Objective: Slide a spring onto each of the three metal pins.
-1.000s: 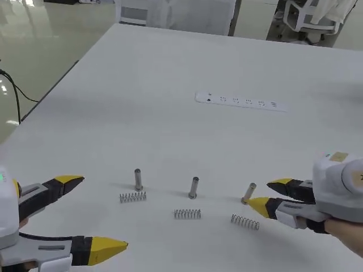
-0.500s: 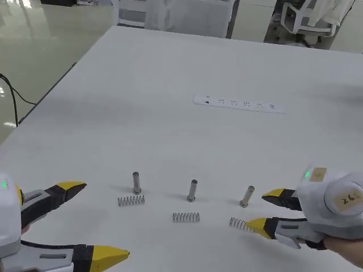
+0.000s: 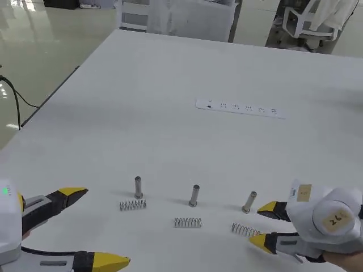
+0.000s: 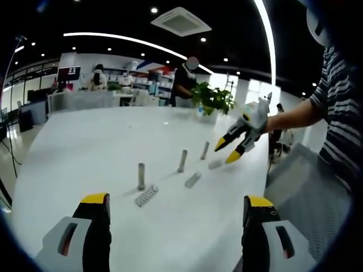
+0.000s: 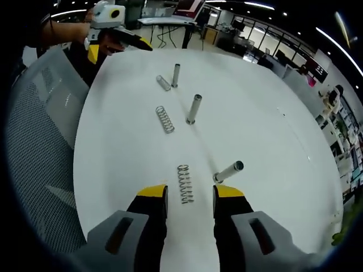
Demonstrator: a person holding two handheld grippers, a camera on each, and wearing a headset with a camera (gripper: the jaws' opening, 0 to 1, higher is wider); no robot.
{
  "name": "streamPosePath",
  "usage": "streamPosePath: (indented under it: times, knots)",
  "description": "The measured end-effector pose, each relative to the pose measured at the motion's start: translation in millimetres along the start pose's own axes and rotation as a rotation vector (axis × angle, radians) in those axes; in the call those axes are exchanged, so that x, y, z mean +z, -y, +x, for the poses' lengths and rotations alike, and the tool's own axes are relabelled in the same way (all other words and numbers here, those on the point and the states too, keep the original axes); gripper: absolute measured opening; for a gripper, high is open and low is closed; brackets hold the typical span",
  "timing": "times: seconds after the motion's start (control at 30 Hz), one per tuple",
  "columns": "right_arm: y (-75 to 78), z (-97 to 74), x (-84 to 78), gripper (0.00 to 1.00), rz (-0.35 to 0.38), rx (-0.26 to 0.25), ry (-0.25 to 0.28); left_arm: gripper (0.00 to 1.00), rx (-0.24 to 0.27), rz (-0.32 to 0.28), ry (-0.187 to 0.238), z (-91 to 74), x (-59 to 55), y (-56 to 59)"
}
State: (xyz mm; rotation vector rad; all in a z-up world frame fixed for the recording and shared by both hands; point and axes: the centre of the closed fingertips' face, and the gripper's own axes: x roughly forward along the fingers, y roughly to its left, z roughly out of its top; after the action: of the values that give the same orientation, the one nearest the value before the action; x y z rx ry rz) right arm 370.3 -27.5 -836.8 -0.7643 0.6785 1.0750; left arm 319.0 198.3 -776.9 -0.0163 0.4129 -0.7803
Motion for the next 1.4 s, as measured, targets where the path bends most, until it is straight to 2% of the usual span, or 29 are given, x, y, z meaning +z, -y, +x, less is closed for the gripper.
streamPosePath:
  times: [0.17, 0.37, 0.8, 1.0, 1.13, 1.2, 1.4]
  knots:
    - [-2.6, 4.5, 0.0, 0.26, -0.031, 0.019, -0.006, 0.94, 0.003, -0.004, 0.003, -1.0, -0.8, -0.6]
    - [-5.9, 11.2, -7.7, 0.21, -0.062, 0.057, -0.041, 0.94, 0.000, -0.003, -0.001, -1.3, -1.9, 0.4]
    - [-2.5, 19.8, -16.4, 0.10, -0.115, 0.070, -0.080, 0.92, -0.011, -0.005, -0.011, -0.4, -4.4, 3.3]
    - [-3.0, 19.3, -15.1, 0.08, -0.137, 0.087, -0.063, 0.91, -0.024, -0.004, -0.026, 0.3, -7.5, 6.2]
    - [-3.5, 18.4, -14.6, 0.08, -0.146, 0.103, -0.060, 0.90, -0.045, -0.010, -0.031, 4.6, -7.2, 12.0]
    - [-3.9, 18.6, -15.2, 0.08, -0.141, 0.102, -0.061, 0.86, -0.075, -0.003, -0.046, 7.5, -8.3, 18.3]
    - [-4.2, 10.2, -12.9, 0.08, -0.113, 0.099, -0.043, 0.85, -0.086, 0.002, -0.041, 13.6, -4.3, 20.8]
